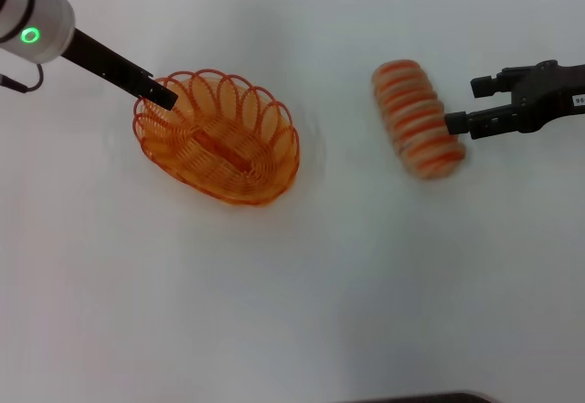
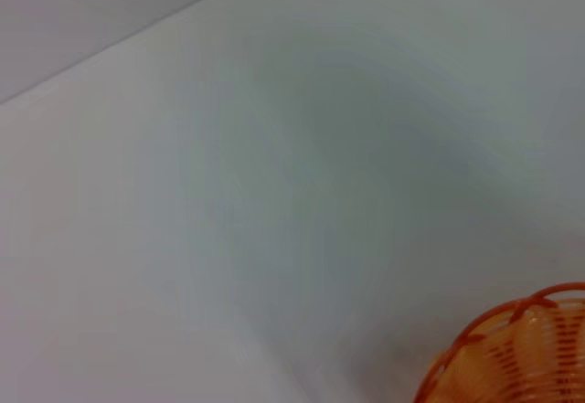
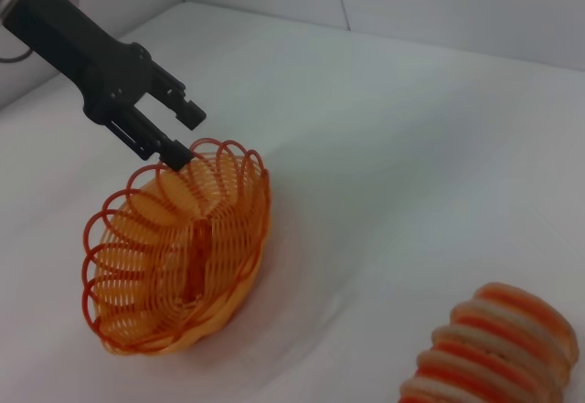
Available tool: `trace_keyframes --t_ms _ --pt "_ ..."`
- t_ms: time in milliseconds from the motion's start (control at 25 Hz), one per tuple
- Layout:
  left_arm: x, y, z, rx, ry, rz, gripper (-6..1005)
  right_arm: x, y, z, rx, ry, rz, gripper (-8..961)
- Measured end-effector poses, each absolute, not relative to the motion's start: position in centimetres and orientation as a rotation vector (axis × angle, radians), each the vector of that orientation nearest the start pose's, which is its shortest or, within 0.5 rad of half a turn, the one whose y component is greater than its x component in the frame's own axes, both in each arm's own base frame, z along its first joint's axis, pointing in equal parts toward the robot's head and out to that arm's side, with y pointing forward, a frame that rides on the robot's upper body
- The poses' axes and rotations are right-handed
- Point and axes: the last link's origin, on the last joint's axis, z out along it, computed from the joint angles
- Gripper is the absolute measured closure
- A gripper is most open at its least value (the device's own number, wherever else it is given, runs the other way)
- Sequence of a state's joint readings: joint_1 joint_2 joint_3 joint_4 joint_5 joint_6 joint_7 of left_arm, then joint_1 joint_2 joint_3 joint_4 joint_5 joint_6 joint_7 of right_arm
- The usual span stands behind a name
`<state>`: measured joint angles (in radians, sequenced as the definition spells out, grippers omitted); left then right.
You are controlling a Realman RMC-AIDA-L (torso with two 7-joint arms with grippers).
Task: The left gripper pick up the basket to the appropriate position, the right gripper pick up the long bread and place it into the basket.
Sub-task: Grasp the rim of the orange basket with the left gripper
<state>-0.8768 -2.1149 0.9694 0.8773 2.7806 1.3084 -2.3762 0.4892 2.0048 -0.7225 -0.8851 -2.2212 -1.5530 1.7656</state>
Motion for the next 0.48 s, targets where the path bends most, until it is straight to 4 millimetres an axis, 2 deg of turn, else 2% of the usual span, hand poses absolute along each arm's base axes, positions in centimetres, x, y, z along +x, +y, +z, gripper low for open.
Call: trace_keyframes --t_ms 480 --pt "-20.1 41.9 -2.7 -2.466 -0.926 0.446 203 29.6 33.6 5.5 -2.646 0.945 0.276 27"
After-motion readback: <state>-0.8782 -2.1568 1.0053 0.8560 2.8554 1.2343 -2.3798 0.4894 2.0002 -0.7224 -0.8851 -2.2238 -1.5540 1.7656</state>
